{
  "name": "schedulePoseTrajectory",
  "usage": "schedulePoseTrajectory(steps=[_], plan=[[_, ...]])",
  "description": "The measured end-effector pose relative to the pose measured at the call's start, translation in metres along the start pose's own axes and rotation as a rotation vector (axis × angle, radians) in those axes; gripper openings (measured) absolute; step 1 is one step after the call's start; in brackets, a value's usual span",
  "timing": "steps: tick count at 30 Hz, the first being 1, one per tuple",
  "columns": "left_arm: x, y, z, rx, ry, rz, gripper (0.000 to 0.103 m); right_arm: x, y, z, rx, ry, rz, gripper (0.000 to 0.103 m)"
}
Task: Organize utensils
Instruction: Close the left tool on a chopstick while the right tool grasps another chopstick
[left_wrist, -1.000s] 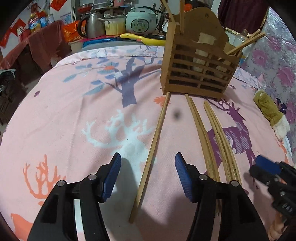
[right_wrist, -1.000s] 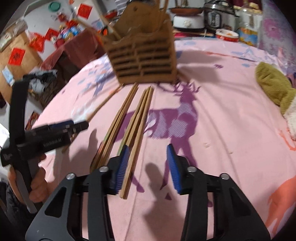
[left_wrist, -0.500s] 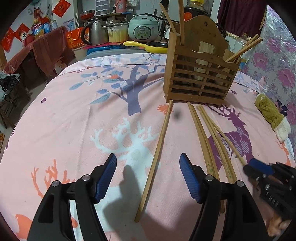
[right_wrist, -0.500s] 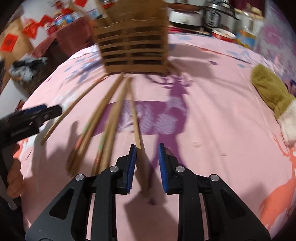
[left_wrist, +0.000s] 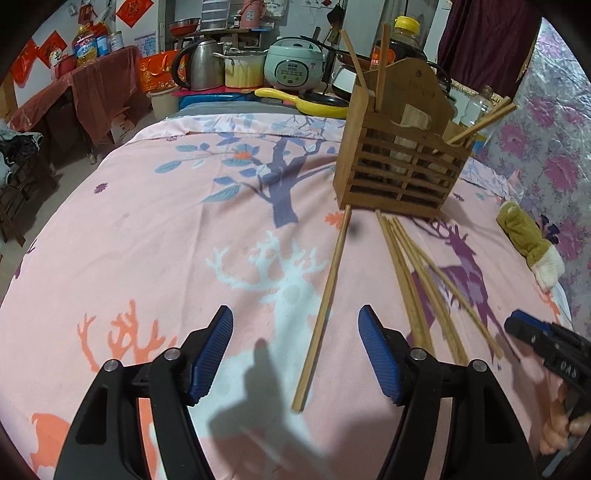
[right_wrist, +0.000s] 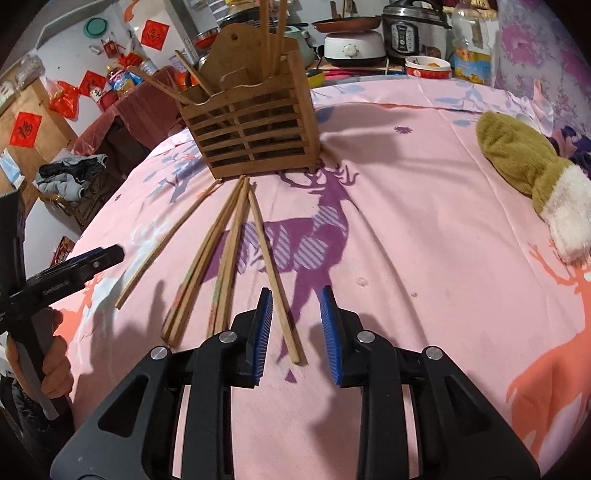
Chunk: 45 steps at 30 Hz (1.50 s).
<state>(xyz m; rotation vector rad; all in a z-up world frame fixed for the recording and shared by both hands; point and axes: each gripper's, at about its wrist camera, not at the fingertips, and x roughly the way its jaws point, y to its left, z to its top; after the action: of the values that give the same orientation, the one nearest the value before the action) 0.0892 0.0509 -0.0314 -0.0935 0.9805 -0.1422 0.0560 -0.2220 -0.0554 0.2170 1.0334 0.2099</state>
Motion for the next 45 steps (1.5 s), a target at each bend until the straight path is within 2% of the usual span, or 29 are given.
schedulePoseTrajectory(steps=[4,7,10,12,14,20,24,36,37,39,41,45], plan=[[-0.004,0.005,-0.016,0.028,0.027,-0.02,0.069,-0.006,-0.004,-0.006,0.002,-0.011,0.008,0.031],[-0.002,0.0,-0.028,0.073,0.063,-0.045,0.066,-0.009,-0.006,-0.01,0.006,-0.017,0.011,0.037],[0.0,-0.004,-0.032,0.096,0.078,-0.063,0.057,-0.009,-0.006,-0.011,0.01,-0.017,0.01,0.037],[0.004,-0.006,-0.033,0.102,0.099,-0.073,0.042,-0.008,-0.007,-0.012,0.011,-0.013,0.009,0.037],[0.009,-0.008,-0.035,0.109,0.12,-0.073,0.035,-0.007,-0.007,-0.012,0.011,-0.007,0.01,0.037],[0.012,-0.019,-0.039,0.174,0.101,-0.001,0.027,-0.004,-0.004,-0.015,0.0,0.003,0.008,0.037],[0.011,-0.018,-0.038,0.176,0.1,-0.01,0.01,-0.003,-0.002,-0.018,-0.015,0.011,0.007,0.037],[0.011,-0.017,-0.038,0.166,0.106,-0.014,0.01,0.006,0.007,-0.025,-0.062,0.045,-0.025,0.033],[0.011,-0.017,-0.037,0.167,0.105,-0.014,0.01,0.007,0.007,-0.026,-0.067,0.047,-0.033,0.031],[0.011,-0.018,-0.039,0.176,0.101,-0.005,0.01,0.009,0.007,-0.03,-0.09,0.038,-0.081,0.016],[0.01,-0.021,-0.041,0.191,0.096,0.006,0.01,0.008,0.01,-0.033,-0.115,0.03,-0.102,0.009],[0.009,-0.024,-0.043,0.2,0.091,-0.001,0.006,0.004,0.014,-0.036,-0.153,0.024,-0.103,0.008]])
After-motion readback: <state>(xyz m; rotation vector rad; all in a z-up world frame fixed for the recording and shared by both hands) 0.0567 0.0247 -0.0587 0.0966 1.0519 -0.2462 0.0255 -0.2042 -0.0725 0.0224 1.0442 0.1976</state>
